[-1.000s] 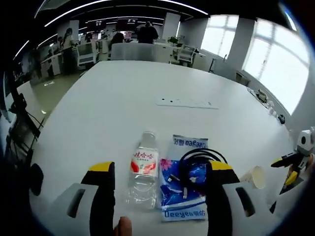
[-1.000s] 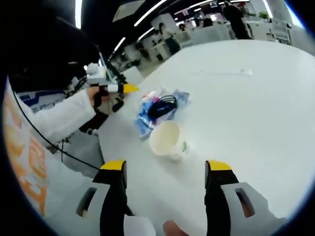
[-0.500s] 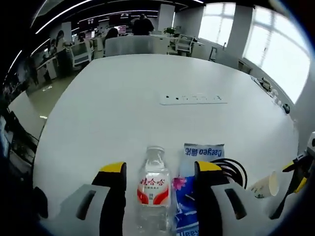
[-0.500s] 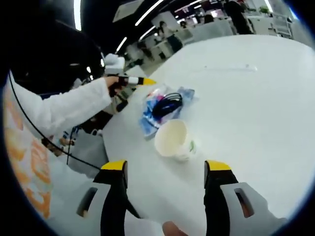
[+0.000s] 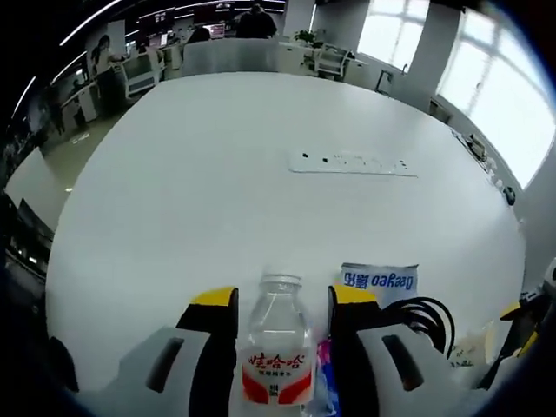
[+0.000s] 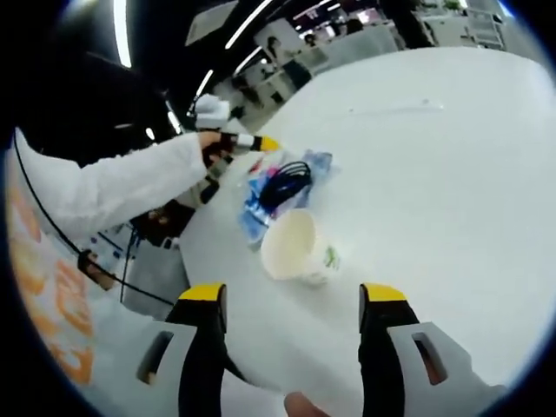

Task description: Arrange the tabletop items into an orderly group along one side of the table until the central work area is clear of visible clutter.

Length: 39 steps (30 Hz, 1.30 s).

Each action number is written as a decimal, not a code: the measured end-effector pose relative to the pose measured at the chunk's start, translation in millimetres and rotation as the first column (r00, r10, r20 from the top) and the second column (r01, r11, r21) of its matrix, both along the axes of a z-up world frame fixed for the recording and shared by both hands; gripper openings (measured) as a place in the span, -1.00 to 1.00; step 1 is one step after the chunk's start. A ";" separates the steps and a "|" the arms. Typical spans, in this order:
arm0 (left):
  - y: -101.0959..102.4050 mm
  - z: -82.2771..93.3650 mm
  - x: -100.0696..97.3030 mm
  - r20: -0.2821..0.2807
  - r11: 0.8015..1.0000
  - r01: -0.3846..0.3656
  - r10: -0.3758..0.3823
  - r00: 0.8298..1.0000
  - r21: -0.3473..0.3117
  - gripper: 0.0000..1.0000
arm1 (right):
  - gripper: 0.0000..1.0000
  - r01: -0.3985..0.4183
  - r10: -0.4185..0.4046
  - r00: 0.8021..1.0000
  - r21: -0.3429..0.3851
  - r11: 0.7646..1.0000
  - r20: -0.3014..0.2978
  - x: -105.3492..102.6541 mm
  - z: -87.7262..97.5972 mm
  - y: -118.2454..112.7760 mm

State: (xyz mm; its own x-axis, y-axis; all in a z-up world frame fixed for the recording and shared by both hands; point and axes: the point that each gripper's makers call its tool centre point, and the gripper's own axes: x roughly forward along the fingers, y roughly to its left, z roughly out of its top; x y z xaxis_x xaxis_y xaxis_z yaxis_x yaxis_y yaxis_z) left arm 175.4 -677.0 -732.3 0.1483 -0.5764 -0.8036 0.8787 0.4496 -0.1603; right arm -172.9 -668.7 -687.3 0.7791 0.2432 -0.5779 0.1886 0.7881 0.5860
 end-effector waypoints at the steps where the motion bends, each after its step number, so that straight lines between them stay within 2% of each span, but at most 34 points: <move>1: -1.2 -1.7 0.1 -0.007 1.000 -0.007 0.007 1.000 -0.002 -0.23 | 0.20 0.002 -0.002 1.000 0.003 1.000 0.000 0.8 -0.4 -0.6; 3: -3.8 -7.5 0.3 -0.017 1.000 -0.019 0.019 1.000 0.006 -0.23 | 0.19 0.008 -0.008 1.000 0.016 1.000 -0.001 2.9 -2.2 -2.1; 8: -3.7 -21.5 -3.7 -0.015 0.998 0.012 -0.012 1.000 0.059 -0.25 | 0.18 0.028 -0.028 1.000 0.034 0.999 -0.004 5.8 -4.4 -8.6; 12: -3.6 -24.1 -1.7 0.018 0.996 0.031 -0.032 0.999 0.085 -0.34 | 0.18 0.044 -0.044 0.999 0.043 0.998 -0.004 6.9 -6.1 -14.1; 21: -10.1 -29.3 -3.7 0.017 0.994 0.056 -0.058 0.998 0.090 -0.35 | 0.17 0.055 -0.055 0.998 0.047 0.997 -0.016 1.7 -8.9 -17.7; 26: -16.9 -31.5 -3.1 0.053 0.991 0.092 -0.098 0.994 0.095 -0.44 | 0.17 0.060 -0.059 0.998 0.042 0.997 -0.025 -0.6 -10.5 -19.7; 34: -15.4 -27.8 0.7 0.070 0.992 0.086 -0.093 0.993 0.096 -0.55 | 0.16 0.062 -0.062 0.998 0.033 0.998 -0.016 2.5 -5.7 -16.9; 39: -10.4 -5.1 7.0 0.074 0.998 0.050 -0.053 0.996 0.038 -0.58 | 0.16 0.056 -0.056 0.998 0.023 0.998 -0.012 0.9 -4.4 -12.8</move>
